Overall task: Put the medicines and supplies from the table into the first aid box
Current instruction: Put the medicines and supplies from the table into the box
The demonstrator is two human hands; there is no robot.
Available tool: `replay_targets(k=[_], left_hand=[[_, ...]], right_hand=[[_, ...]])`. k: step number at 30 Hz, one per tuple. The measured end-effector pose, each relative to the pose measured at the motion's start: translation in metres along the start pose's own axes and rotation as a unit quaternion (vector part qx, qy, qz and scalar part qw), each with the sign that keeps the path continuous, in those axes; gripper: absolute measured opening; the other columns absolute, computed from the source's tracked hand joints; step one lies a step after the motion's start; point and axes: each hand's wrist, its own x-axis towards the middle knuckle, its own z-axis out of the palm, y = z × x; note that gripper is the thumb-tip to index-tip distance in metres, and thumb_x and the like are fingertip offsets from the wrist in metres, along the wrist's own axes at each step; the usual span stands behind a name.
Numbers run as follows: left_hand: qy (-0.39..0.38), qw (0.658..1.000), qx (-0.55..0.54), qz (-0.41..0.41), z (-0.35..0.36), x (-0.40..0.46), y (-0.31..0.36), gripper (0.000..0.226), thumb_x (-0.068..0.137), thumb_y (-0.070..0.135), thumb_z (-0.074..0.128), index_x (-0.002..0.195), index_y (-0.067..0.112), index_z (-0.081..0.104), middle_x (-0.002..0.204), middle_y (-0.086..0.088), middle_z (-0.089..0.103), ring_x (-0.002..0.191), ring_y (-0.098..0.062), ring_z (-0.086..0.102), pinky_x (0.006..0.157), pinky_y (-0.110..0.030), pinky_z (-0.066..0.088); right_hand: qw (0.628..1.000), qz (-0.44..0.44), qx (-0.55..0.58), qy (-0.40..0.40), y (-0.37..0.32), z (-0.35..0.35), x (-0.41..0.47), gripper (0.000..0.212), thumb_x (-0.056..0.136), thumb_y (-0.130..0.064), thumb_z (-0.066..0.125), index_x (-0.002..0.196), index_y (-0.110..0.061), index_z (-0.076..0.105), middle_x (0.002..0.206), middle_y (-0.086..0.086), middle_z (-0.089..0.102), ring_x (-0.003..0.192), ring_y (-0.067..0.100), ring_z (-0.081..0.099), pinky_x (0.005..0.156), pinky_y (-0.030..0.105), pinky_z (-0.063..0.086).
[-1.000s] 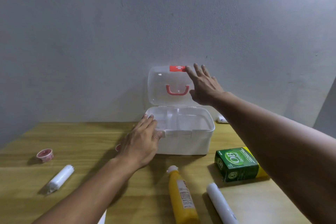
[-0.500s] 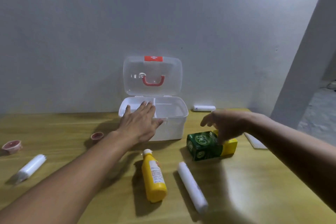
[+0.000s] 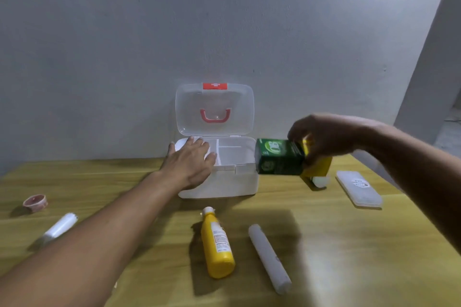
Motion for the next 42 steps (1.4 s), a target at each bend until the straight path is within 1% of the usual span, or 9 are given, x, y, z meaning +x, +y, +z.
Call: replay_targets(k=[3, 8, 15, 21, 28, 32, 36, 39, 42], left_hand=[[-0.023, 1.000, 0.009, -0.014, 0.006, -0.001, -0.003, 0.055, 0.100, 0.041, 0.014, 0.150, 0.023, 0.025, 0.162, 0.001, 0.016, 0.150, -0.022, 0.009, 0.118, -0.056, 0.005], [-0.012, 1.000, 0.026, 0.000, 0.010, -0.001, -0.006, 0.053, 0.099, 0.042, 0.008, 0.150, 0.033, 0.021, 0.161, -0.003, 0.019, 0.149, -0.028, 0.014, 0.117, -0.055, 0.007], [-0.016, 1.000, 0.009, -0.010, 0.013, 0.004, -0.006, 0.058, 0.099, 0.049, 0.006, 0.148, 0.030, 0.031, 0.159, 0.000, 0.026, 0.148, -0.024, 0.019, 0.119, -0.054, 0.004], [-0.022, 1.000, 0.013, -0.002, 0.012, 0.001, -0.006, 0.054, 0.100, 0.039, 0.011, 0.141, 0.031, 0.044, 0.161, 0.001, 0.021, 0.147, -0.024, 0.020, 0.119, -0.055, 0.002], [-0.025, 1.000, 0.018, -0.003, 0.013, 0.002, -0.007, 0.052, 0.100, 0.040, 0.008, 0.149, 0.038, 0.024, 0.162, 0.001, 0.018, 0.148, -0.024, 0.018, 0.119, -0.055, 0.002], [-0.020, 1.000, 0.007, -0.004, 0.015, 0.002, -0.008, 0.052, 0.100, 0.040, 0.010, 0.150, 0.033, 0.025, 0.161, 0.002, 0.020, 0.148, -0.022, 0.018, 0.119, -0.055, 0.003], [0.001, 1.000, -0.007, -0.006, 0.012, 0.002, -0.007, 0.050, 0.100, 0.038, 0.017, 0.146, 0.026, 0.033, 0.158, 0.002, 0.028, 0.148, -0.021, 0.017, 0.117, -0.057, 0.007], [0.067, 0.998, -0.001, 0.007, 0.012, 0.003, 0.003, 0.048, 0.097, 0.035, 0.022, 0.135, 0.019, 0.048, 0.155, 0.001, 0.034, 0.148, -0.018, 0.016, 0.117, -0.059, 0.008], [0.111, 0.992, -0.024, 0.053, 0.016, 0.002, 0.031, 0.055, 0.091, 0.039, 0.020, 0.128, 0.017, 0.055, 0.151, 0.001, 0.041, 0.147, -0.017, 0.021, 0.118, -0.051, 0.011]], right_hand=[[0.997, -0.012, -0.030, 0.073, -0.018, -0.016, 0.023, 0.056, 0.064, -0.027, 0.085, 0.115, -0.014, 0.065, 0.109, 0.006, 0.069, 0.096, 0.024, 0.064, 0.080, 0.036, 0.055], [0.992, -0.029, -0.099, 0.076, -0.054, -0.001, 0.078, 0.038, 0.071, -0.023, 0.080, 0.104, -0.009, 0.068, 0.081, 0.001, 0.066, 0.073, 0.016, 0.063, 0.054, 0.020, 0.045], [0.991, -0.056, -0.117, 0.023, -0.086, 0.037, 0.123, 0.038, 0.069, -0.019, 0.084, 0.100, -0.006, 0.067, 0.074, 0.000, 0.056, 0.075, 0.019, 0.061, 0.060, 0.023, 0.050], [0.996, -0.063, -0.059, 0.009, -0.088, 0.063, 0.146, 0.045, 0.068, -0.029, 0.084, 0.105, -0.007, 0.070, 0.098, 0.007, 0.070, 0.088, 0.023, 0.065, 0.078, 0.027, 0.053], [0.997, -0.039, -0.002, 0.072, -0.080, 0.089, 0.153, 0.037, 0.070, -0.027, 0.082, 0.091, 0.000, 0.069, 0.092, 0.014, 0.070, 0.071, 0.022, 0.059, 0.067, 0.028, 0.052], [0.997, -0.033, 0.009, 0.072, -0.076, 0.090, 0.147, 0.045, 0.067, -0.034, 0.084, 0.093, 0.001, 0.071, 0.092, 0.015, 0.071, 0.078, 0.027, 0.062, 0.074, 0.035, 0.056], [0.988, -0.045, 0.078, 0.128, -0.058, 0.070, 0.127, 0.040, 0.066, -0.032, 0.085, 0.088, -0.002, 0.071, 0.084, 0.010, 0.069, 0.074, 0.023, 0.059, 0.060, 0.028, 0.048], [0.967, -0.033, 0.147, 0.207, -0.026, 0.051, 0.105, 0.027, 0.068, -0.023, 0.084, 0.082, -0.003, 0.073, 0.083, 0.010, 0.074, 0.073, 0.023, 0.065, 0.070, 0.036, 0.056], [0.966, 0.011, 0.144, 0.213, 0.015, 0.044, 0.079, 0.021, 0.071, -0.020, 0.082, 0.082, -0.004, 0.074, 0.085, 0.010, 0.074, 0.069, 0.020, 0.065, 0.070, 0.037, 0.058]])
